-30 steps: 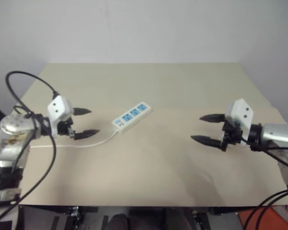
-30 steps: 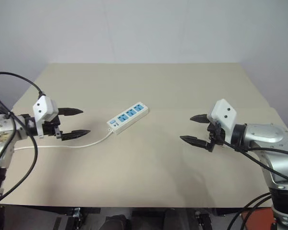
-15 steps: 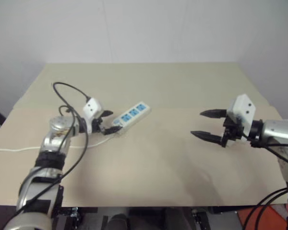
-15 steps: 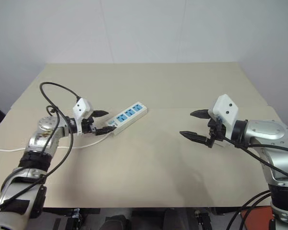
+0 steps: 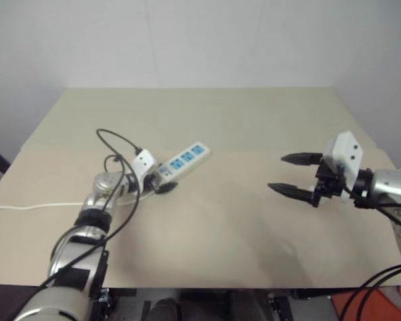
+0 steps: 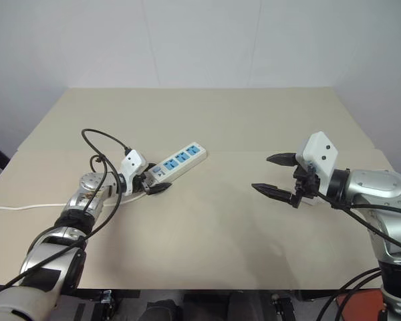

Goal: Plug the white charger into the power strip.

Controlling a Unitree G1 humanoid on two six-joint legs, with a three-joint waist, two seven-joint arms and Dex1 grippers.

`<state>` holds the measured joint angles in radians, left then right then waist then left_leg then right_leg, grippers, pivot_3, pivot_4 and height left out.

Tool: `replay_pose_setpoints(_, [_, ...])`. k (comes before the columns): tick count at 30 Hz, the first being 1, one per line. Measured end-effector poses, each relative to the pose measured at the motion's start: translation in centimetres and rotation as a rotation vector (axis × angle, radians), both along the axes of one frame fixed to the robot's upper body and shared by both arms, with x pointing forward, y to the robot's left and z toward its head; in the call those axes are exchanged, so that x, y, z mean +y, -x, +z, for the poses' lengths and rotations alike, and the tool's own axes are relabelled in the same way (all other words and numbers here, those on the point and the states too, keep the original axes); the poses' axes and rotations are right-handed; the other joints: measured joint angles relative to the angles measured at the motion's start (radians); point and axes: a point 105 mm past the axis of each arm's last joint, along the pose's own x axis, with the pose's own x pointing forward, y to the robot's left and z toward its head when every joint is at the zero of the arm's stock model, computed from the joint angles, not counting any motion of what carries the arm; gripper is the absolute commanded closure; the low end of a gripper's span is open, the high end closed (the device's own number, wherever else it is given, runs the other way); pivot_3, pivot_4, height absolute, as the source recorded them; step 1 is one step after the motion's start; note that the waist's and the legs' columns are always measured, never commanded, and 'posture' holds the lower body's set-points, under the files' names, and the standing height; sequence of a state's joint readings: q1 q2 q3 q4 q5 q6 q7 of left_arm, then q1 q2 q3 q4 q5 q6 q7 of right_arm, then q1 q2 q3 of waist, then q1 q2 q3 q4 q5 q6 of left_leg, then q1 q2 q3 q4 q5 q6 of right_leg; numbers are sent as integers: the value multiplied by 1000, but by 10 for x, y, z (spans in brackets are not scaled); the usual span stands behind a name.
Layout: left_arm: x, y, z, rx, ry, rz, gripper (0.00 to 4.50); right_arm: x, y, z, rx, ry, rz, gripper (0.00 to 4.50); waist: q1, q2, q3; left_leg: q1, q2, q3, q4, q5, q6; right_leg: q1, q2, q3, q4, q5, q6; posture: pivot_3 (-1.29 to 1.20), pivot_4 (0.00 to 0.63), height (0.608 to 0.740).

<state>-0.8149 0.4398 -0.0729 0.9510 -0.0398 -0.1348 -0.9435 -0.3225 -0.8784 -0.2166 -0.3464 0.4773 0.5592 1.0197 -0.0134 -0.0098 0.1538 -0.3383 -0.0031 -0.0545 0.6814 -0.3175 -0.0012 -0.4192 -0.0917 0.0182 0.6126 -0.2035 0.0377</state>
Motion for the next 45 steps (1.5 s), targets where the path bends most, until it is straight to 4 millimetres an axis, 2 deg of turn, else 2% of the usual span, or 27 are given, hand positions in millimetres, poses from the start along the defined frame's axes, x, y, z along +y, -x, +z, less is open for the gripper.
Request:
replay_pose_setpoints(4, [-5, 0, -2, -6, 30, -8, 1158, 0, 3, 0, 2, 2, 3, 183, 0, 0, 0, 0, 0, 0, 0, 0, 0, 0, 0, 0, 0, 0, 0, 0, 150, 740])
replay_pose_setpoints(9, [-8, 1, -3, -5, 39, -26, 1162, -4, 7, 0, -1, 20, -7, 183, 2, 0, 0, 0, 0, 0, 0, 0, 0, 0, 0, 0, 0, 0, 0, 0, 150, 740])
replay_pose_setpoints(12, [-13, 9, -4, 11, 43, -103, 1162, -7, 8, -1, 5, 34, -17, 183, 1, 0, 0, 0, 0, 0, 0, 0, 0, 0, 0, 0, 0, 0, 0, 0, 150, 740])
replay_pose_setpoints(20, [-24, 69, 3, 94, 8, -504, 1162, -29, 9, 6, 15, 78, -81, 183, 1, 0, 0, 0, 0, 0, 0, 0, 0, 0, 0, 0, 0, 0, 0, 0, 150, 740])
replay_pose_setpoints(24, [-32, 86, 3, 113, -43, -611, 1162, -47, 4, 3, 69, 95, -130, 183, 3, 0, 0, 0, 0, 0, 1, 0, 0, 1, 0, 0, 0, 0, 0, 0, 150, 740])
replay_pose_setpoints(29, [-45, 89, -12, 148, -65, -629, 1162, -68, -12, 2, 177, 196, -212, 183, 0, 0, 0, 0, 0, 1, 1, 0, 1, 0, 0, 1, -1, 0, 0, 0, 150, 740])
replay_pose_setpoints(33, [-50, 88, -17, 143, -55, -629, 1162, -76, -22, -1, 261, 263, -237, 183, 1, 0, 0, 0, 0, 1, 1, -1, 1, 1, 0, 1, -2, 0, 0, 0, 150, 740])
replay_pose_setpoints(45, [-58, 89, -19, 131, -41, -638, 1162, -98, -43, -35, 589, 541, -298, 183, 2, 4, -2, 0, 0, 2, 2, 0, 1, 0, -1, 1, -2, 0, 0, 0, 150, 740])
